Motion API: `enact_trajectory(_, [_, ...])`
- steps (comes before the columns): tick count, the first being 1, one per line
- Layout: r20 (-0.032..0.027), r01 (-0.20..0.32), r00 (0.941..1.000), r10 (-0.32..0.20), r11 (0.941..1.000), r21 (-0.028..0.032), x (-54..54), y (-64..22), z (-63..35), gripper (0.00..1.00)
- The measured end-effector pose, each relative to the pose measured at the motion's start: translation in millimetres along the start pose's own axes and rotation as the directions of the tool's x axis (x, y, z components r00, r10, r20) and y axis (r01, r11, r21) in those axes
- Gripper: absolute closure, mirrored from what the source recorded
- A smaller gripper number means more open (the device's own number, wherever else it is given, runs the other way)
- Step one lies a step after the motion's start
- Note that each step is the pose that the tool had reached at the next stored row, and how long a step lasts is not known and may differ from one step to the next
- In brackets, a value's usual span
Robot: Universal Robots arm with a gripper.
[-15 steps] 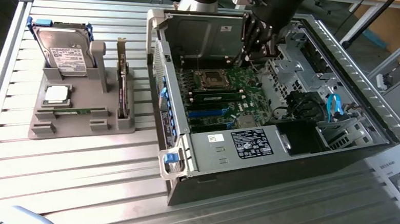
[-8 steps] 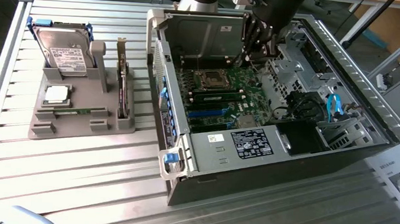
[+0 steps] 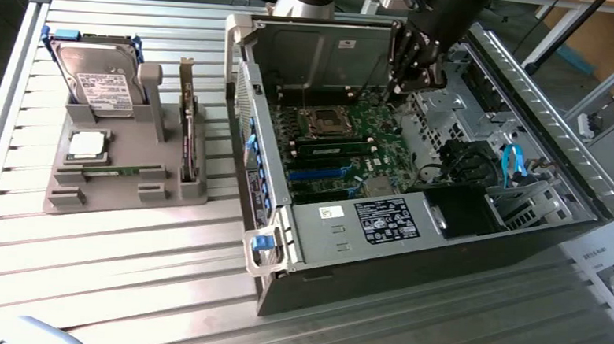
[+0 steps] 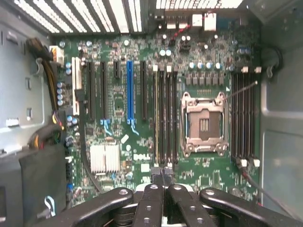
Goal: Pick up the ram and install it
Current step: 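Press down the ram until it locks into place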
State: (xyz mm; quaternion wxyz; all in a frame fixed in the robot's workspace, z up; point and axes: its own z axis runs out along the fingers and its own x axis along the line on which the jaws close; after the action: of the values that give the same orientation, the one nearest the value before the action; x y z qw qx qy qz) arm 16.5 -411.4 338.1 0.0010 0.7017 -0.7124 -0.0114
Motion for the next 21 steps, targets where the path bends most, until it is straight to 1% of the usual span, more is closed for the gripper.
enact_trajectory(2, [0.0,0.0,1.0,0.0,1.0,0.0,-0.1,-5.2,-0.1,0.9])
enact_trajectory(4, [0.0,0.0,1.0,0.0,1.0,0.0,-0.1,-8.6,-0.2,0.9])
enact_trajectory(11, [0.0002,0.0,1.0,0.0,1.0,0.0,-0.1,-9.1,0.7,0.9])
enact_trajectory(21, [0.0001,0.0,1.0,0.0,1.0,0.0001,0.1,-9.4,16.8,0.9])
